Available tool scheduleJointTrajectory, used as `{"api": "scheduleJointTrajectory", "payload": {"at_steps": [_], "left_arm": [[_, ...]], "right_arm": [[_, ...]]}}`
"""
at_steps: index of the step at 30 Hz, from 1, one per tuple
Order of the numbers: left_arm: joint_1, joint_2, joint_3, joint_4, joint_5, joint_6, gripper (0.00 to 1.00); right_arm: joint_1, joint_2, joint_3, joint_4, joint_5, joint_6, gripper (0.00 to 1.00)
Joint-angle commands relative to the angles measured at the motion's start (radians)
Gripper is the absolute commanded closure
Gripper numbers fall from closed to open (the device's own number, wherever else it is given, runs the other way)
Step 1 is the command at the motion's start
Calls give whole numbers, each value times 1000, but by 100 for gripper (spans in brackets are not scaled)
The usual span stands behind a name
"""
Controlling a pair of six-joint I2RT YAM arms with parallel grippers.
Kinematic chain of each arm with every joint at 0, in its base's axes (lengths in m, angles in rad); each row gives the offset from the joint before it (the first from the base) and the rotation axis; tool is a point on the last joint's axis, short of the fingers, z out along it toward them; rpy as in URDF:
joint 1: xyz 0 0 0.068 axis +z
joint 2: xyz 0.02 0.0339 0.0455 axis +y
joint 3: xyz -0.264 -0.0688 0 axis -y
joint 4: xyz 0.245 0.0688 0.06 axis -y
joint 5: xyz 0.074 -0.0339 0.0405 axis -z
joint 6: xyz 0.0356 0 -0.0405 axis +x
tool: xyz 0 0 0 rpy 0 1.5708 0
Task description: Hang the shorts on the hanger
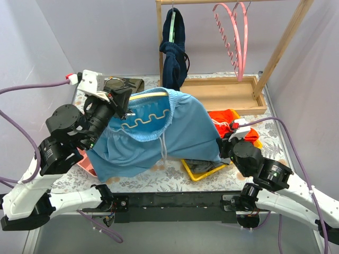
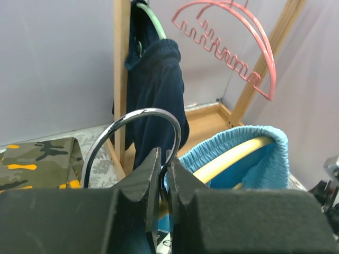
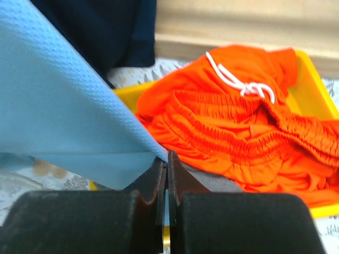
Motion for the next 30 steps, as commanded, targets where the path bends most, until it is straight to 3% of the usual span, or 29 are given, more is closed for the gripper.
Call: {"api": "scheduleJointTrajectory", "payload": {"at_steps": [1, 7, 8, 11, 14, 19, 30], "left_arm": [[2, -76, 0, 171, -80, 5, 100], [2, -58, 12, 118, 6, 11, 100], [1, -49, 18, 108, 24, 16, 100], [2, -32, 23, 68, 112, 27, 100], [1, -1, 4, 13, 193, 20, 100], [2, -3, -74, 5, 409, 17, 100], [2, -38, -175, 61, 632, 14, 100]], "right_arm": [[-8, 31, -12, -106, 90, 82, 99], [-16, -19, 21, -34, -75, -25, 96], [-14, -28, 60, -4, -99, -76, 77], [-14, -59, 145, 42, -212, -156, 47], [-16, -65, 264, 64, -419, -261, 38], [-16, 11, 429, -12, -591, -377, 34], [-16, 122, 592, -209, -764, -513, 30]]}}
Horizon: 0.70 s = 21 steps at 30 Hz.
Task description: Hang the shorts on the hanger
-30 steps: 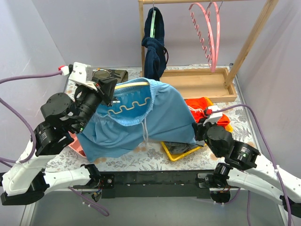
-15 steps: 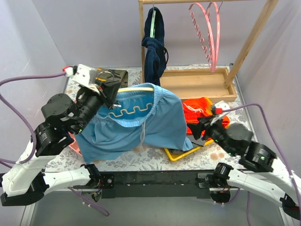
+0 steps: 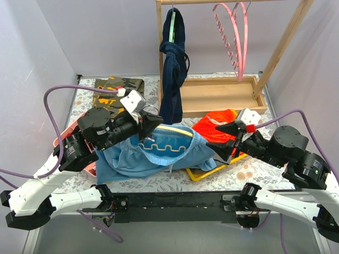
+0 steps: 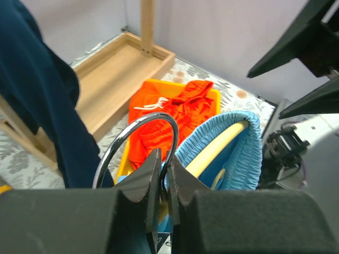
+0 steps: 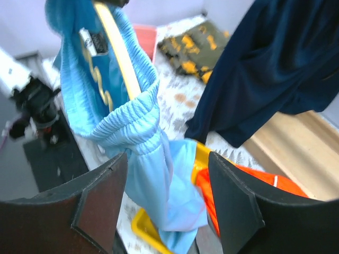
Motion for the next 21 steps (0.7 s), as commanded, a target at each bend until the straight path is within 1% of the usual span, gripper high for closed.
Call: {"api": "scheduleJointTrajectory", "payload": {"at_steps": [1, 6, 11, 16, 21], "left_arm": [[1, -35, 1, 97, 122, 5, 100], [0, -29, 2, 113, 164, 16, 100], [1, -23, 10, 135, 219, 22, 100], [1, 14, 39, 135, 253, 30, 100], [1, 51, 52, 147, 238, 31, 100]], "right_arm": [[-1, 41, 95, -108, -155, -84, 29], [-1, 92, 117, -176, -260, -110, 29], [-1, 144, 114, -210, -272, -124, 31], [-1, 178, 121, -182, -317, -134, 34], [-1, 202, 117, -164, -353, -125, 47]]}}
